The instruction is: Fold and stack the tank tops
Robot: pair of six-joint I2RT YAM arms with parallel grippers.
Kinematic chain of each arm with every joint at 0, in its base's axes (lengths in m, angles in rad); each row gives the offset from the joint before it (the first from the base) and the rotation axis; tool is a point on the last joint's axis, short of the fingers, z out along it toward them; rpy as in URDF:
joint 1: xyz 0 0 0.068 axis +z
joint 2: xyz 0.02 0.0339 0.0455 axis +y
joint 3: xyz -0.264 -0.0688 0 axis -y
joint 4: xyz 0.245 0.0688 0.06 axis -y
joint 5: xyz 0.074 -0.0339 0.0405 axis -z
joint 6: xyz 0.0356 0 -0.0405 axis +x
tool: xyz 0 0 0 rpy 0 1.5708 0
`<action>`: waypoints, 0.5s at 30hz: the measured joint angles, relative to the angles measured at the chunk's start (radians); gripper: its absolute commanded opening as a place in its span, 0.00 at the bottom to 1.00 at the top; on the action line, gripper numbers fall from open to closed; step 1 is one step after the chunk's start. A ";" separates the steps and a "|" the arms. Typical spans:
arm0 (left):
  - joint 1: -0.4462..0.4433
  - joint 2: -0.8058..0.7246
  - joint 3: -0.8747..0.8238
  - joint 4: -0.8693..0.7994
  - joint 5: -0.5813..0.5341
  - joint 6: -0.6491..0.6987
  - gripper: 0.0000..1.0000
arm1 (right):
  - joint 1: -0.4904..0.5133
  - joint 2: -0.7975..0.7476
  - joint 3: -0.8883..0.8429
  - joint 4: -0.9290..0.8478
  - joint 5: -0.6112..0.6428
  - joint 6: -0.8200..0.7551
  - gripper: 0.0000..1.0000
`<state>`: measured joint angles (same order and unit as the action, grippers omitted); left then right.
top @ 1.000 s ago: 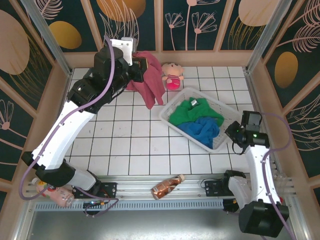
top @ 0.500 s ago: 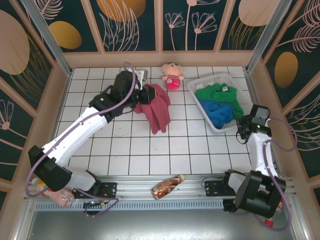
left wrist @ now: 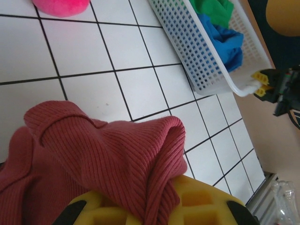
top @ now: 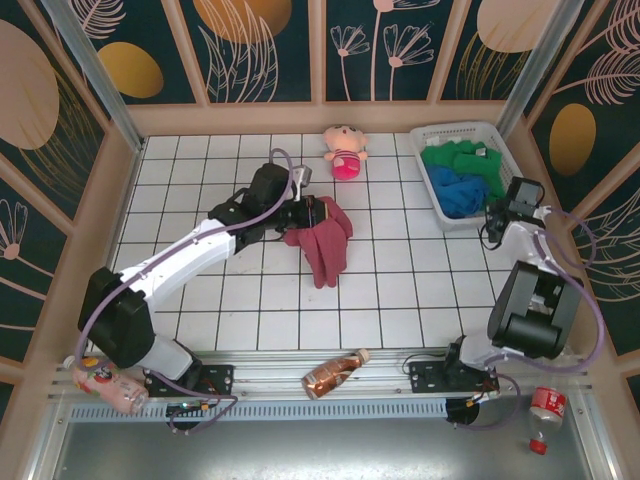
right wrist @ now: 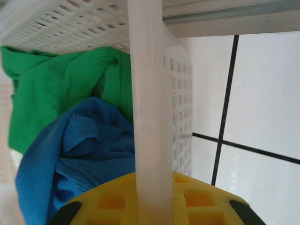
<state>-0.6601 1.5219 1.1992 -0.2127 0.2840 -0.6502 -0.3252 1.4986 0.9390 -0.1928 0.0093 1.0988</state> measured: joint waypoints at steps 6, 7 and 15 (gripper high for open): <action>-0.008 0.120 0.001 0.056 0.055 -0.010 0.00 | 0.002 0.125 0.095 0.066 -0.010 -0.011 0.15; -0.014 0.142 0.002 0.061 0.061 -0.011 0.00 | 0.002 0.131 0.101 0.075 -0.011 -0.014 0.16; -0.039 0.312 0.077 0.092 0.118 -0.016 0.03 | -0.001 0.138 0.101 0.092 -0.084 -0.064 0.55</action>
<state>-0.6991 1.8339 1.2758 -0.1211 0.4019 -0.6666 -0.3260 1.6367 1.0401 -0.1009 -0.0750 1.0344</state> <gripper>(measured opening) 0.116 0.493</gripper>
